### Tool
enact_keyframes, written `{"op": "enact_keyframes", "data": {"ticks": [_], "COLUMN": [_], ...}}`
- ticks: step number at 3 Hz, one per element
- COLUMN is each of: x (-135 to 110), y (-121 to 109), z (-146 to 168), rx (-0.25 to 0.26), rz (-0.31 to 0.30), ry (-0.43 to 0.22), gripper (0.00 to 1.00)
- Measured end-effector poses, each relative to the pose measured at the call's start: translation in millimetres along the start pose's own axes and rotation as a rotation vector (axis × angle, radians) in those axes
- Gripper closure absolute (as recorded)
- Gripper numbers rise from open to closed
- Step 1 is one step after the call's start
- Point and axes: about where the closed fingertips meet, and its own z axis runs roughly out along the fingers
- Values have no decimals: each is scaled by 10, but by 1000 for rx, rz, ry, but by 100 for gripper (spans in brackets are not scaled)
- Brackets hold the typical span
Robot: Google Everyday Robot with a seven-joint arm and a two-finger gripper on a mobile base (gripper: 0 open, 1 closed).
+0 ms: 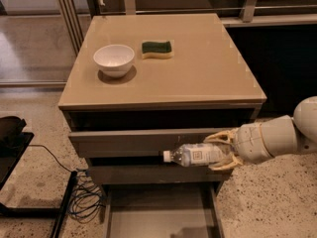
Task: Pick blue plastic bottle from bottom drawer and place on counter
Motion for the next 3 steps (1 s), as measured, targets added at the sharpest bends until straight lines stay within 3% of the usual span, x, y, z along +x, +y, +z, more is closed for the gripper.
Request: {"op": "enact_keyframes", "data": {"ticks": [1,2,3], "x": [-142,-389,-389], "y": [-202,-388,-388], "z": [-330,-822,-821], "rx": [-10,67,67], "rz": [-18,-54,-54], "ry": [28,27,27], "gripper": [100,100,100]}}
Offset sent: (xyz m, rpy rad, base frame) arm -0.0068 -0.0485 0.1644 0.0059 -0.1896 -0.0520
